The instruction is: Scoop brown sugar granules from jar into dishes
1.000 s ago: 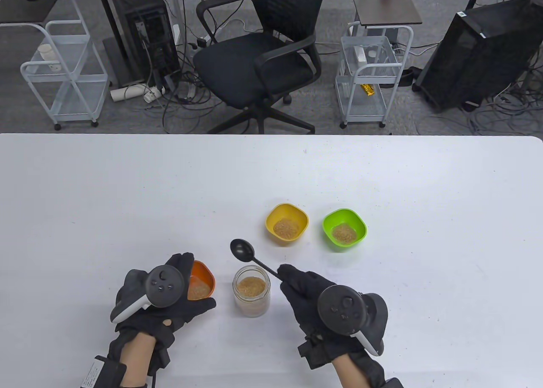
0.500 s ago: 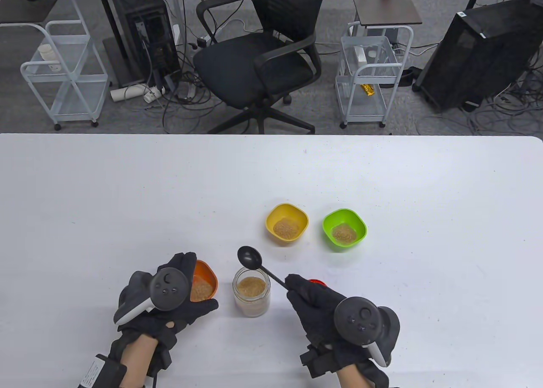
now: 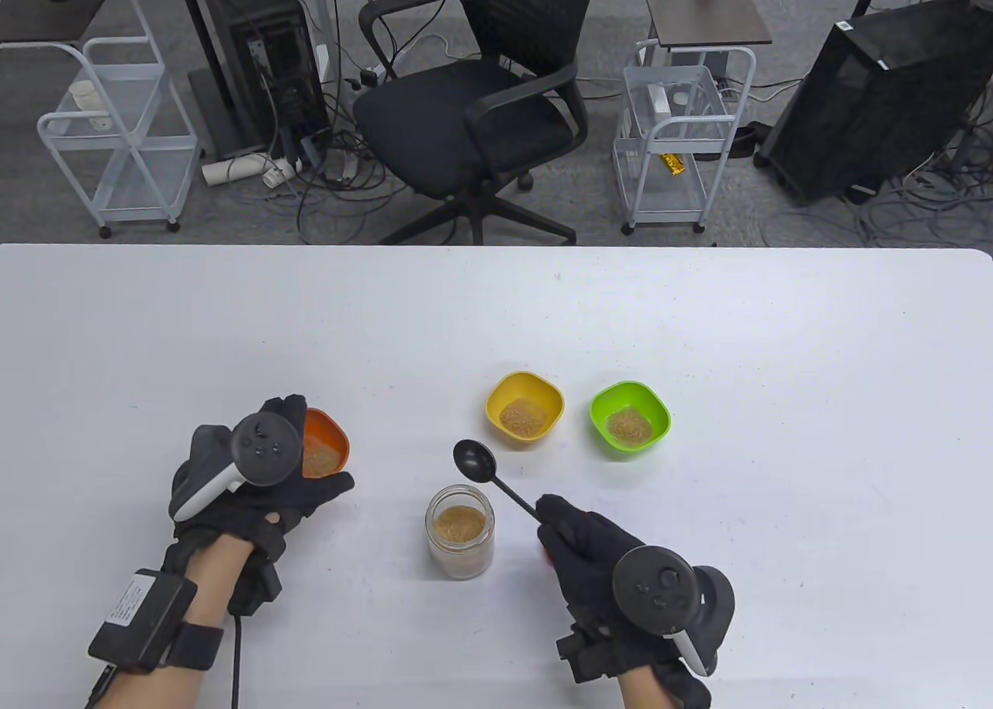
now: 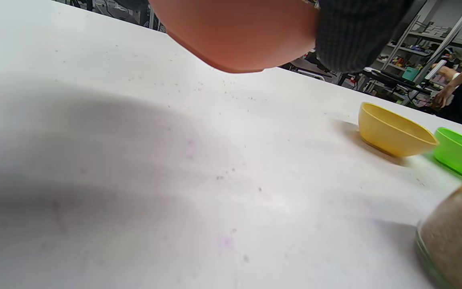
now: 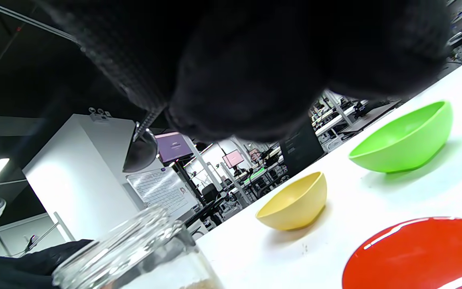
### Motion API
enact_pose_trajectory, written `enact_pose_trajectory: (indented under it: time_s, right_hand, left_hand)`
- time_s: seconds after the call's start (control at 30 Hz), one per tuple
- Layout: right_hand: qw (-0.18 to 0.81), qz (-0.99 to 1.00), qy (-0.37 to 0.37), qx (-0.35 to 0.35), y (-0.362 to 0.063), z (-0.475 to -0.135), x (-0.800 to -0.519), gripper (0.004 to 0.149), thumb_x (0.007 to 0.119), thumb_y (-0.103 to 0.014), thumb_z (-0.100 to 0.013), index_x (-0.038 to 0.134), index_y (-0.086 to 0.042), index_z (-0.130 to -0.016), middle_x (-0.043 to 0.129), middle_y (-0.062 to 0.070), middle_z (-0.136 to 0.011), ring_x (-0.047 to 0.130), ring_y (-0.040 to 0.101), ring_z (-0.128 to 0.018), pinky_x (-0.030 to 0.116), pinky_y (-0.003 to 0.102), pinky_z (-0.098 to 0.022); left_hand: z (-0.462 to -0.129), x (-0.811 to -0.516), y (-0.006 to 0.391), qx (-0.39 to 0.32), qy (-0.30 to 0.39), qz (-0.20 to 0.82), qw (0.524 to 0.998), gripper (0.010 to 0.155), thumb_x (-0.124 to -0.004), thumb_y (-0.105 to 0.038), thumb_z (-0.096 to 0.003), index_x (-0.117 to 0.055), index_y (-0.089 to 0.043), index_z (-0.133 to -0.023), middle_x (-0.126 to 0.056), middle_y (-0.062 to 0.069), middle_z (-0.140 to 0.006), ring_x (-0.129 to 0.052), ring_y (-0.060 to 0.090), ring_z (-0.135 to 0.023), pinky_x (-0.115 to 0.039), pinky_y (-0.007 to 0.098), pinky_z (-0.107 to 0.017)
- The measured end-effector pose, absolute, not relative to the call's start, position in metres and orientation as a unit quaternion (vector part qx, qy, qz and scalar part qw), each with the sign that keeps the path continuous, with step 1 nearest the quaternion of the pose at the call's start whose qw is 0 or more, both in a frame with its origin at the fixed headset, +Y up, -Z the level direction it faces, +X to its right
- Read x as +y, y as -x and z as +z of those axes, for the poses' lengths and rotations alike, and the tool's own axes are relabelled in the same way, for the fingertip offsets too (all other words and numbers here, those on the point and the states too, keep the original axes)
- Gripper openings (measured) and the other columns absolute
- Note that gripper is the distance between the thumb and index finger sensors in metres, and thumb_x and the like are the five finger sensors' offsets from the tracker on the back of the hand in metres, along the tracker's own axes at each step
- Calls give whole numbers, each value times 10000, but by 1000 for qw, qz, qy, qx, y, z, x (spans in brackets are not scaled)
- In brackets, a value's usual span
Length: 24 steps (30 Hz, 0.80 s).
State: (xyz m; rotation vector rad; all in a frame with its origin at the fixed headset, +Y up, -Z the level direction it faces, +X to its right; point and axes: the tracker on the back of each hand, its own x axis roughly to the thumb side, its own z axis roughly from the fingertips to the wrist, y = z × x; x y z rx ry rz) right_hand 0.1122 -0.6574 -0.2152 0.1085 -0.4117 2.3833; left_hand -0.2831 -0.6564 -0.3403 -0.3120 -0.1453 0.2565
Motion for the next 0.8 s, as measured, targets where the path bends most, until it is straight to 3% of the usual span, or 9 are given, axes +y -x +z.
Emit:
enact_pose_trajectory:
  time_s: [0.3, 0.8]
  right_hand:
    - [356, 920, -23, -161, -121, -218, -661, 377, 857, -405, -498, 905, -270, -848, 1062, -76, -563, 1060, 117, -207, 955, 338, -267]
    - [355, 921, -19, -161, -123, -219, -661, 377, 855, -405, -498, 903, -274, -848, 1060, -72, -567, 1061, 119, -213, 954, 341, -272]
  left_hand:
    - [-383, -672, 304, -15, 179, 137, 974, 1139, -798, -657, -557, -74, -33, -1176, -111, 270, -1241, -291, 528, -1134, -469, 574, -870]
    - [-395, -715, 320, 8, 234, 164, 958, 1152, -777, -658, -558, -27, -27, -1164, -74, 276, -1231, -263, 544, -1131, -444, 596, -869]
